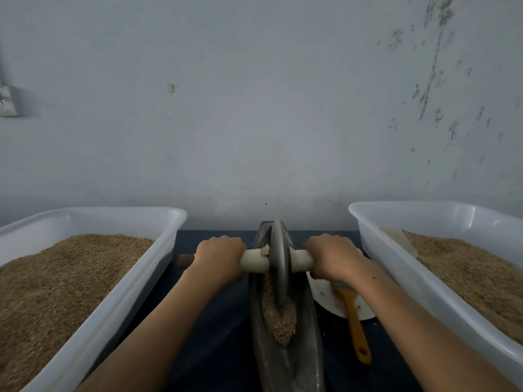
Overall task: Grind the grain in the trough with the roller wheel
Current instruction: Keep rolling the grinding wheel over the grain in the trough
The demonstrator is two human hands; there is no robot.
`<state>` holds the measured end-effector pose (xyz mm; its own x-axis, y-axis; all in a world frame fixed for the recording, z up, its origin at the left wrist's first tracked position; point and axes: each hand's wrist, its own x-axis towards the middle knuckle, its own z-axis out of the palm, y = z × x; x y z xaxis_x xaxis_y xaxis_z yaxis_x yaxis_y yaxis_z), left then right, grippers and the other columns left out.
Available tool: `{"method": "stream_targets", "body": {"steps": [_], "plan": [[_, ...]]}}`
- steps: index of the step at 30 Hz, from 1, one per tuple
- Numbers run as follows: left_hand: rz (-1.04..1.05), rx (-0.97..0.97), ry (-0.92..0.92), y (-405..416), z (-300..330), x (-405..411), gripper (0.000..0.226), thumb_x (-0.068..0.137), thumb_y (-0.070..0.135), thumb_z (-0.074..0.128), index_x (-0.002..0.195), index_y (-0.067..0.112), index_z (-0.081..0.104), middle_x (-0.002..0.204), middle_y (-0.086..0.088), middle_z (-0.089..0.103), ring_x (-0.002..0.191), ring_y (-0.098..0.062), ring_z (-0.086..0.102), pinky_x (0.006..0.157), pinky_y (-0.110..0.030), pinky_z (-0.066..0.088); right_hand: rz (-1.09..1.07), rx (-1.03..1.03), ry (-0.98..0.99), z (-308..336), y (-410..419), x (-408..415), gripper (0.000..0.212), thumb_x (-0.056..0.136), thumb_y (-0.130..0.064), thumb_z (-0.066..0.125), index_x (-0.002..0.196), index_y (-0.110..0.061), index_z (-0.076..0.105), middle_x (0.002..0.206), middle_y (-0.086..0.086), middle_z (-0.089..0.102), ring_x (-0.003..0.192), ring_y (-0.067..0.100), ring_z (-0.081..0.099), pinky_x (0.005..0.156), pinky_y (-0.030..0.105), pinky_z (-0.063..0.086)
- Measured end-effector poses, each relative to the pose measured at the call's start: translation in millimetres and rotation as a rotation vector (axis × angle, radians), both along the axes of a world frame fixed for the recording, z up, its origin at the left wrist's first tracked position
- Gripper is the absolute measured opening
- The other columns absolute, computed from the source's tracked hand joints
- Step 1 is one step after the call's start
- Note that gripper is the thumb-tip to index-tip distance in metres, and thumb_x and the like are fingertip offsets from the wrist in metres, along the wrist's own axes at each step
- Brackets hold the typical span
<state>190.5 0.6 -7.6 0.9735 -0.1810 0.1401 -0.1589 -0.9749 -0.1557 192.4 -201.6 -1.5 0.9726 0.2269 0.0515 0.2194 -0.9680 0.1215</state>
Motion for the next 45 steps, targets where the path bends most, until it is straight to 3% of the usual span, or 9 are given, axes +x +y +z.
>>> {"method": "stream_targets", "body": {"steps": [5, 12, 15, 20, 26, 32, 36, 41, 45], "plan": [[-0.011, -0.014, -0.192, -4, -7, 1, 0.023, 0.090, 0.028, 0.055, 0.112, 0.021, 0.054, 0.106, -0.001, 0.061, 0.096, -0.020, 0.059, 0.071, -0.028, 0.037, -0.015, 0.074, -0.168, -9, 2, 2, 0.013, 0.088, -0.019, 0.058, 0.101, -0.024, 0.056, 0.104, 0.000, 0.066, 0.093, 0.021, 0.061, 0.071, 0.030, 0.037], [-0.039, 0.010, 0.213, 6, 5, 0, 0.044, 0.076, 0.032, 0.072, 0.116, 0.021, 0.057, 0.107, 0.000, 0.064, 0.085, -0.015, 0.054, 0.071, -0.029, 0.040, 0.000, -0.013, 0.199, 7, -2, -4, 0.040, 0.081, -0.021, 0.069, 0.119, -0.015, 0.060, 0.106, 0.006, 0.066, 0.093, 0.021, 0.064, 0.070, 0.029, 0.047], [-0.041, 0.003, 0.255, 7, 6, 0, 0.044, 0.074, 0.032, 0.074, 0.114, 0.022, 0.059, 0.103, 0.000, 0.065, 0.081, -0.015, 0.054, 0.070, -0.030, 0.041, -0.015, 0.010, 0.255, 8, -2, -6, 0.040, 0.080, -0.020, 0.070, 0.119, -0.014, 0.060, 0.106, 0.006, 0.066, 0.093, 0.022, 0.065, 0.072, 0.029, 0.049], [-0.003, 0.028, 0.082, 2, 2, 1, 0.039, 0.081, 0.030, 0.067, 0.118, 0.020, 0.056, 0.106, -0.001, 0.062, 0.092, -0.018, 0.058, 0.072, -0.030, 0.039, 0.008, -0.002, 0.064, 2, 0, -1, 0.029, 0.083, -0.021, 0.066, 0.112, -0.017, 0.060, 0.101, 0.003, 0.064, 0.085, 0.020, 0.060, 0.066, 0.028, 0.041], [0.020, -0.014, -0.167, -4, -6, -1, 0.026, 0.089, 0.026, 0.057, 0.114, 0.022, 0.053, 0.109, -0.001, 0.060, 0.100, -0.021, 0.058, 0.073, -0.030, 0.036, -0.012, 0.086, -0.237, -14, 3, 4, 0.013, 0.089, -0.019, 0.055, 0.102, -0.022, 0.056, 0.102, 0.002, 0.064, 0.093, 0.023, 0.061, 0.070, 0.031, 0.035], [0.042, 0.064, 0.097, -3, 7, -5, 0.042, 0.083, 0.028, 0.067, 0.121, 0.018, 0.053, 0.114, -0.003, 0.061, 0.104, -0.021, 0.058, 0.076, -0.031, 0.038, 0.034, 0.004, -0.007, -2, -2, 0, 0.026, 0.084, -0.019, 0.063, 0.110, -0.018, 0.061, 0.102, 0.003, 0.066, 0.091, 0.021, 0.063, 0.069, 0.029, 0.041], [0.029, 0.047, 0.308, 2, 12, -10, 0.043, 0.079, 0.029, 0.072, 0.118, 0.017, 0.059, 0.104, 0.000, 0.067, 0.090, -0.015, 0.064, 0.075, -0.028, 0.044, 0.030, -0.004, 0.227, 8, -4, -7, 0.037, 0.080, -0.021, 0.071, 0.116, -0.016, 0.060, 0.105, 0.005, 0.066, 0.092, 0.021, 0.064, 0.069, 0.028, 0.046], [0.024, 0.071, 0.159, 1, 9, -6, 0.041, 0.081, 0.029, 0.069, 0.119, 0.018, 0.056, 0.109, -0.002, 0.062, 0.098, -0.019, 0.059, 0.073, -0.030, 0.040, 0.012, -0.012, 0.160, 7, -1, -6, 0.033, 0.081, -0.021, 0.068, 0.112, -0.015, 0.060, 0.098, 0.003, 0.063, 0.082, 0.019, 0.060, 0.058, 0.025, 0.038], [0.043, 0.041, -0.034, -2, 3, -1, 0.032, 0.088, 0.024, 0.059, 0.119, 0.020, 0.054, 0.113, -0.002, 0.060, 0.103, -0.022, 0.057, 0.074, -0.030, 0.036, -0.007, 0.019, -0.076, -4, 3, -1, 0.022, 0.086, -0.018, 0.060, 0.107, -0.018, 0.060, 0.102, 0.002, 0.064, 0.088, 0.021, 0.060, 0.068, 0.029, 0.037]]}}
